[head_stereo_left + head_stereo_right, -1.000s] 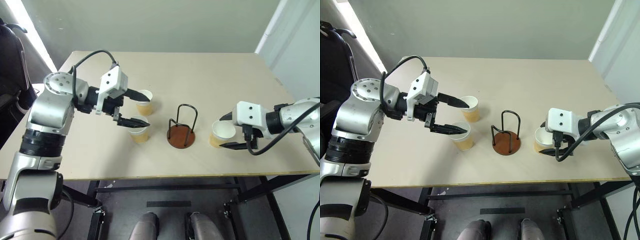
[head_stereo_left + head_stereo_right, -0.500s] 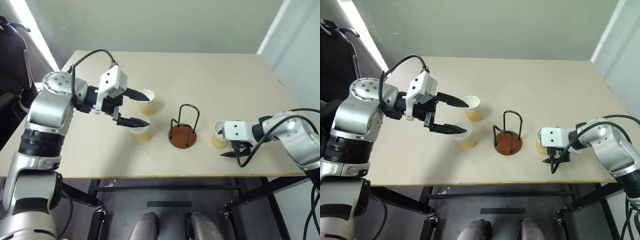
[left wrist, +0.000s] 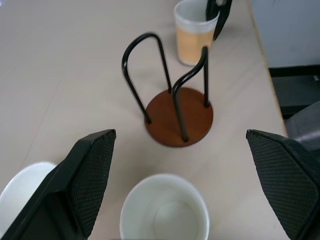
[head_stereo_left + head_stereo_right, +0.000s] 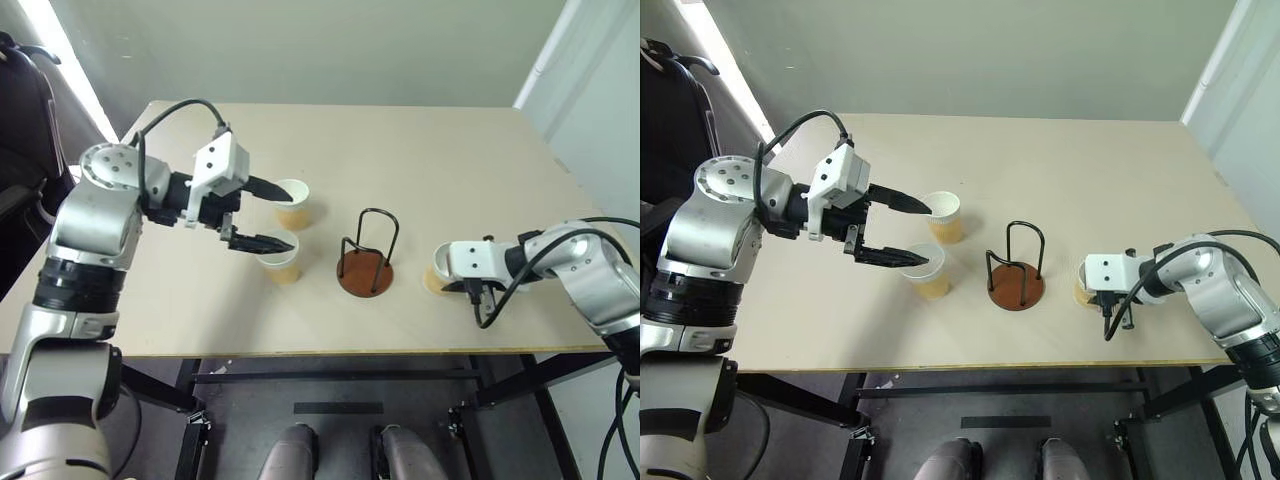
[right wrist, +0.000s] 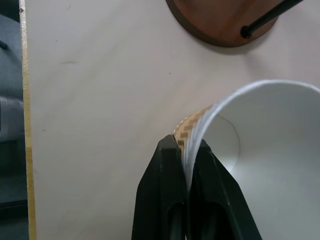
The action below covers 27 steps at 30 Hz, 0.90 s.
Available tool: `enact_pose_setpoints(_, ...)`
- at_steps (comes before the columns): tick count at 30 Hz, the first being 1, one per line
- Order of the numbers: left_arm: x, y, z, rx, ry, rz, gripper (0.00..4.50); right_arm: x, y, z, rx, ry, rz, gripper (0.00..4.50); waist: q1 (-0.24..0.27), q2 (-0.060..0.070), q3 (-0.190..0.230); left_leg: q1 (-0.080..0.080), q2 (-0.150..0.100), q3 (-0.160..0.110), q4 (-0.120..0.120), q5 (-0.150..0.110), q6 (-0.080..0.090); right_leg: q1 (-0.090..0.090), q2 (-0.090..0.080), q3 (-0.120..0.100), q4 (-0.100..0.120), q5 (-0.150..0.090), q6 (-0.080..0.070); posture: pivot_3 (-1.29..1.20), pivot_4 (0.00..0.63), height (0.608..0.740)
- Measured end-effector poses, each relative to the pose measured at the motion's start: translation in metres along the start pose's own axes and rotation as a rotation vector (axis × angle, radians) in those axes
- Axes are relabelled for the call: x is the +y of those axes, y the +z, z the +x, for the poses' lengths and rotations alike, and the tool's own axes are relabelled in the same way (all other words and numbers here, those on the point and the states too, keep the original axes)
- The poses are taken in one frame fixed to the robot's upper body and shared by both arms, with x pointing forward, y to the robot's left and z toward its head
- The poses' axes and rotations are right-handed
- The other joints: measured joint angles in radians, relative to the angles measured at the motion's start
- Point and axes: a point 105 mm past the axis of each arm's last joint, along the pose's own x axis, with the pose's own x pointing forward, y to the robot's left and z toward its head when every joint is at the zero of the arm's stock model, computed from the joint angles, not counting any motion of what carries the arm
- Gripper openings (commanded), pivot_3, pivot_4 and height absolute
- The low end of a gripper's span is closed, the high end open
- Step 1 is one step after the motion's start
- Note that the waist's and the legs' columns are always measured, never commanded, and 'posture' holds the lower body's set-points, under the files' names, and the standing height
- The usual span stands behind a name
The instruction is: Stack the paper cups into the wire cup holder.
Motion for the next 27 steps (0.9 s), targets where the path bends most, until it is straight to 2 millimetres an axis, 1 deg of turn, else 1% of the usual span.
enact_pose_setpoints(4,0.005,-0.008,-0.004,0.013,0.023,-0.017,4.5,-0.002,0.002,-0.008,-0.011,-0.011,0.016,0.02,0.0,0.0,0.0,0.0,0.0,0.0,0.0,0.0,0.0,0.0,0.0,0.0,0.0,0.0,0.0,0.0,0.15,0.74)
enact_pose_setpoints(7,0.011,-0.007,-0.008,0.021,0.044,-0.012,4.5,-0.011,0.009,-0.018,-0.039,-0.049,0.033,0.02,0.0,0.0,0.0,0.0,0.0,0.0,0.0,0.0,0.0,0.0,0.0,0.0,0.0,0.0,0.0,0.0,0.15,0.74)
enact_pose_setpoints(10,0.017,-0.007,-0.014,0.03,0.068,-0.006,4.5,-0.031,0.03,-0.041,-0.087,-0.138,0.001,0.02,-0.002,0.0,0.0,0.0,0.0,0.0,-0.001,0.0,0.0,-0.001,0.0,0.0,0.0,-0.001,-0.001,0.0,0.15,0.74)
enact_pose_setpoints(13,0.018,-0.01,-0.016,0.037,0.076,-0.01,4.5,-0.051,0.061,-0.068,-0.159,-0.234,-0.05,0.02,-0.003,0.0,0.0,0.0,0.0,0.0,-0.002,0.0,0.0,-0.002,0.0,0.0,0.0,-0.001,-0.002,0.0,0.15,0.74)
enact_pose_setpoints(16,0.02,-0.012,-0.017,0.042,0.081,-0.016,4.5,-0.06,0.092,-0.085,-0.227,-0.282,-0.11,0.02,-0.004,0.0,0.0,-0.001,0.0,0.0,-0.002,0.0,0.0,-0.002,0.0,0.0,0.0,-0.002,-0.004,0.0,0.15,0.74)
enact_pose_setpoints(18,0.021,-0.011,-0.018,0.041,0.084,-0.013,4.5,-0.062,0.108,-0.091,-0.258,-0.295,-0.143,0.02,-0.001,0.0,0.0,-0.001,0.0,0.0,-0.002,0.0,0.0,-0.002,0.0,0.0,0.0,-0.004,-0.006,0.0,0.15,0.74)
enact_pose_setpoints(20,0.021,-0.01,-0.018,0.039,0.085,-0.008,4.5,-0.059,0.118,-0.092,-0.283,-0.287,-0.164,0.02,0.0,0.0,0.0,-0.002,0.0,0.0,-0.002,0.0,0.0,-0.002,0.0,0.0,-0.001,-0.006,-0.01,0.0,0.15,0.74)
enact_pose_setpoints(22,0.022,-0.008,-0.017,0.035,0.085,-0.001,4.5,-0.053,0.125,-0.085,-0.302,-0.251,-0.181,0.02,0.0,0.0,0.0,-0.002,0.0,0.0,-0.001,0.0,0.0,-0.002,0.0,0.0,-0.001,-0.006,-0.01,0.0,0.15,0.74)
enact_pose_setpoints(27,0.022,-0.007,-0.013,0.023,0.077,0.001,4.5,-0.045,0.13,-0.07,-0.307,-0.172,-0.193,0.02,-0.001,0.0,0.0,-0.002,0.0,0.0,-0.001,0.0,0.0,-0.002,0.0,0.0,0.0,-0.006,-0.01,0.0,0.15,0.74)
